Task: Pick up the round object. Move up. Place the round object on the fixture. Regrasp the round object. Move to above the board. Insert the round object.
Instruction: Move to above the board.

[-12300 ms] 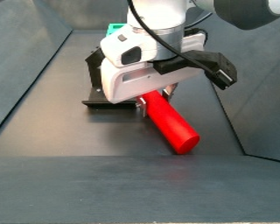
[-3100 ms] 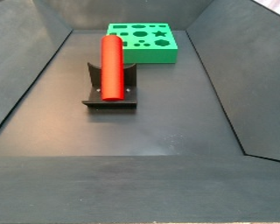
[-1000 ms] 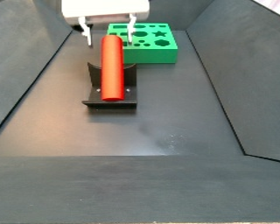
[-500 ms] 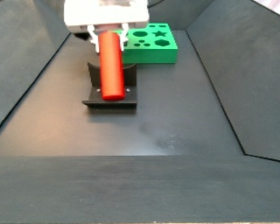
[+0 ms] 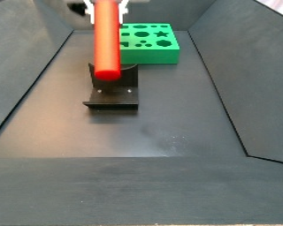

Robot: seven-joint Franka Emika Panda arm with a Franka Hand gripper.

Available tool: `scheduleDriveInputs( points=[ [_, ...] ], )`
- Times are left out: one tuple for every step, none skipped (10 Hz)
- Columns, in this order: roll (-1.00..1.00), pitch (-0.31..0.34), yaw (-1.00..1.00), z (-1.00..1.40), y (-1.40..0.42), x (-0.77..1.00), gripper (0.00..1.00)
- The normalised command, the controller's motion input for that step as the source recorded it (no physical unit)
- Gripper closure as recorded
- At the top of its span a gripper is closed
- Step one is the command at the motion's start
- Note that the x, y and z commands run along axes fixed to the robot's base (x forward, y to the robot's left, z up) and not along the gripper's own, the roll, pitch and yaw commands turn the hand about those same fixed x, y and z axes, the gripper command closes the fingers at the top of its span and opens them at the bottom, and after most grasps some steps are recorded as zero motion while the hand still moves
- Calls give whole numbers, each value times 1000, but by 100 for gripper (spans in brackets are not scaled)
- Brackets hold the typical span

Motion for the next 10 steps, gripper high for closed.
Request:
scheduleDriveInputs(
  points=[
    [10,56,-139,1000,74,-42,100],
    [9,78,-122,1000,72,-43,100],
    [-1,123,-74,1000,57,-44,100],
    [-9,136,-53,896,44,-40,100],
    [-28,153,2,581,14,-32,100],
    [-41,156,34,401,0,-22,100],
    [-44,159,59,224,-6,-11,100],
    [-1000,25,-52,393,-1000,-561,100],
    [-1000,16,-48,406,-1000,-562,100],
    [-1000,6,-47,428,-1000,-594,100]
  ],
)
